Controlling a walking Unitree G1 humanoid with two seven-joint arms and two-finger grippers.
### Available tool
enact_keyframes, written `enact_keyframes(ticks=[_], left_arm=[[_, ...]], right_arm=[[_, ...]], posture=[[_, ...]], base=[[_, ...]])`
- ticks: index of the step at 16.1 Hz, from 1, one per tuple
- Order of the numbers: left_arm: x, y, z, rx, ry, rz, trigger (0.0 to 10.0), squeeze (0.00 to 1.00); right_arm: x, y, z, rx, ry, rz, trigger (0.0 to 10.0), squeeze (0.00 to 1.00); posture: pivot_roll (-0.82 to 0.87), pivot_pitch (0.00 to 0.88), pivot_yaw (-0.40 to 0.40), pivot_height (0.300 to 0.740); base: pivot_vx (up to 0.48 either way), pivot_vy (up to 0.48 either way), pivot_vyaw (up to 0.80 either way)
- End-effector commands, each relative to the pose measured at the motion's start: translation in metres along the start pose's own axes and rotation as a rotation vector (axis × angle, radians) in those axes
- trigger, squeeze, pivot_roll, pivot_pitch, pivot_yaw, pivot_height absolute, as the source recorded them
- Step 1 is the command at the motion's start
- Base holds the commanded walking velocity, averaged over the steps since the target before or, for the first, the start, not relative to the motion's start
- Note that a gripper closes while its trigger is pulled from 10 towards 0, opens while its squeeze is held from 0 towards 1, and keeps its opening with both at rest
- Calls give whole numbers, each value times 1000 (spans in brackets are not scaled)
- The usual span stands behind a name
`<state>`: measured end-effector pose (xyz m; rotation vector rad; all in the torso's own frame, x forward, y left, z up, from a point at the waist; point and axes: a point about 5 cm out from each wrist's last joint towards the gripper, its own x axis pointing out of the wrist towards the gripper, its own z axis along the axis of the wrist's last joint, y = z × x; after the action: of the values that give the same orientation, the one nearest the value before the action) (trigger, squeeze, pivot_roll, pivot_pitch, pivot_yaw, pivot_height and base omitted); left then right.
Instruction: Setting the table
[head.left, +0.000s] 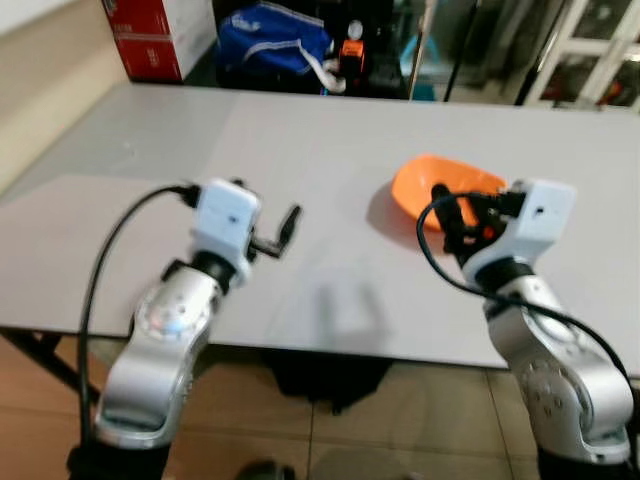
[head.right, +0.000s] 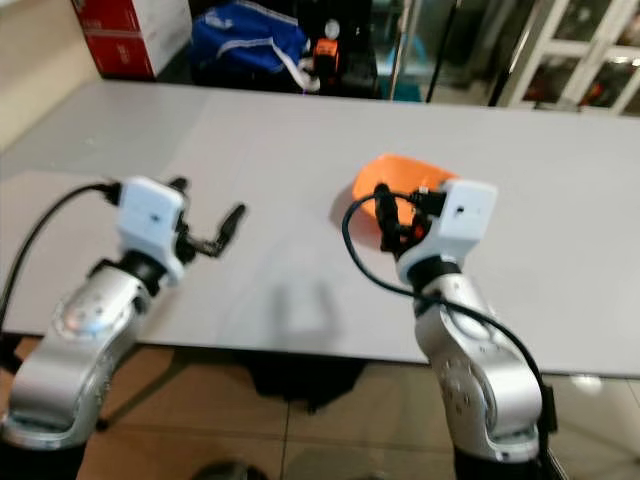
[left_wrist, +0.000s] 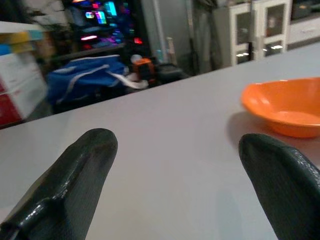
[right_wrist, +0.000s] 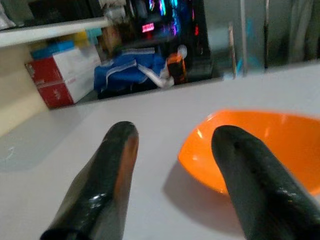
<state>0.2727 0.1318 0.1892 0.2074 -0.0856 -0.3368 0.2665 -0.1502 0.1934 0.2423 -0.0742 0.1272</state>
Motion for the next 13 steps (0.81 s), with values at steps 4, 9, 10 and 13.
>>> enact_keyframes(ticks=[4,9,10,13], left_arm=[[-1,-4,6,8,-8,24,10000,1000],[0,3,6,23,-24,101,10000,0],[-1,6,4,4,-23,137,10000,0],[-3,12,-4,37,1,179,10000,0]], right_arm=[[6,1,-6,-61,-31,27,10000,1000],[14,8,-8,-77,-57,46,10000,0],[15,7,-10,-118,-58,27,10000,0],[14,5,-15,-190,-65,53,10000,0]], posture=[[83,37,-46,740],[91,28,-67,740],[90,27,-68,740],[86,19,-73,740]], base=[[0,480,0],[0,480,0],[0,480,0],[0,480,0]])
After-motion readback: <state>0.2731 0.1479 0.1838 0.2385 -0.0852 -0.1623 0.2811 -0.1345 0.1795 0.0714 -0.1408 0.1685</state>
